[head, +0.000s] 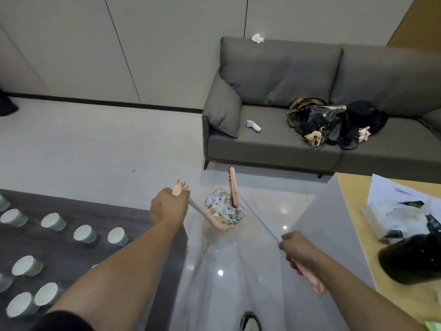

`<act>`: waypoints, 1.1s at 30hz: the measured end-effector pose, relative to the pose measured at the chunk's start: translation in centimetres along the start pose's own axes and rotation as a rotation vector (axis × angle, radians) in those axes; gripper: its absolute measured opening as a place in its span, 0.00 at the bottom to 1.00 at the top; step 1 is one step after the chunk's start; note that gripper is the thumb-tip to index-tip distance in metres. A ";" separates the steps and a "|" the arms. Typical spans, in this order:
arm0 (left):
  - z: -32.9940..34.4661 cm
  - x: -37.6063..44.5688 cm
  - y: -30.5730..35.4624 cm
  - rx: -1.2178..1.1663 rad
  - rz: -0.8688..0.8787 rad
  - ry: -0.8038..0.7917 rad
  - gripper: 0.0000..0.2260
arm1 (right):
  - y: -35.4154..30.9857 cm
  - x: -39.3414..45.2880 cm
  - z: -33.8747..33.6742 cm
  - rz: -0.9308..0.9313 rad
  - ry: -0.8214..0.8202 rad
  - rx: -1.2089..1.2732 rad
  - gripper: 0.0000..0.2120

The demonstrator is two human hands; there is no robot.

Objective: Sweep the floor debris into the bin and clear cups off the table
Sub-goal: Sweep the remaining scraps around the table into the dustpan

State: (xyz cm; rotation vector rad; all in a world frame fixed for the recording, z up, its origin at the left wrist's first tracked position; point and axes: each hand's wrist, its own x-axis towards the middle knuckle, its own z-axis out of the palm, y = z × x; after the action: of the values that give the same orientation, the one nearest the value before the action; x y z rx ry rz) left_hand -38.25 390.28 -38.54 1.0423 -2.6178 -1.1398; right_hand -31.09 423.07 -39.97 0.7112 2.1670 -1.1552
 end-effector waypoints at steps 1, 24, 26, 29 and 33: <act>0.1 0.8 0.9 -0.011 -0.018 0.022 0.16 | -1.3 0.9 -1.0 -0.020 -0.009 -0.023 0.11; 2.6 33.9 3.2 -0.145 -0.450 0.277 0.13 | -39.4 29.9 7.5 -0.189 -0.146 -0.482 0.08; 2.1 37.1 2.9 -0.129 -0.476 0.284 0.14 | -43.4 31.8 8.8 -0.195 -0.165 -0.496 0.07; 1.4 40.8 2.1 -0.095 -0.523 0.286 0.14 | -48.3 34.6 10.6 -0.203 -0.200 -0.527 0.10; 0.7 44.8 0.3 -0.126 -0.609 0.330 0.14 | -55.0 39.2 14.1 -0.246 -0.225 -0.561 0.11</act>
State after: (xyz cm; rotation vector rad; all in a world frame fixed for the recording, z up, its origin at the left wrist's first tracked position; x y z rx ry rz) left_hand -72.69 362.77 -46.40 1.8823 -1.9962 -1.0791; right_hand -92.42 391.56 -43.66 0.0694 2.2644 -0.6382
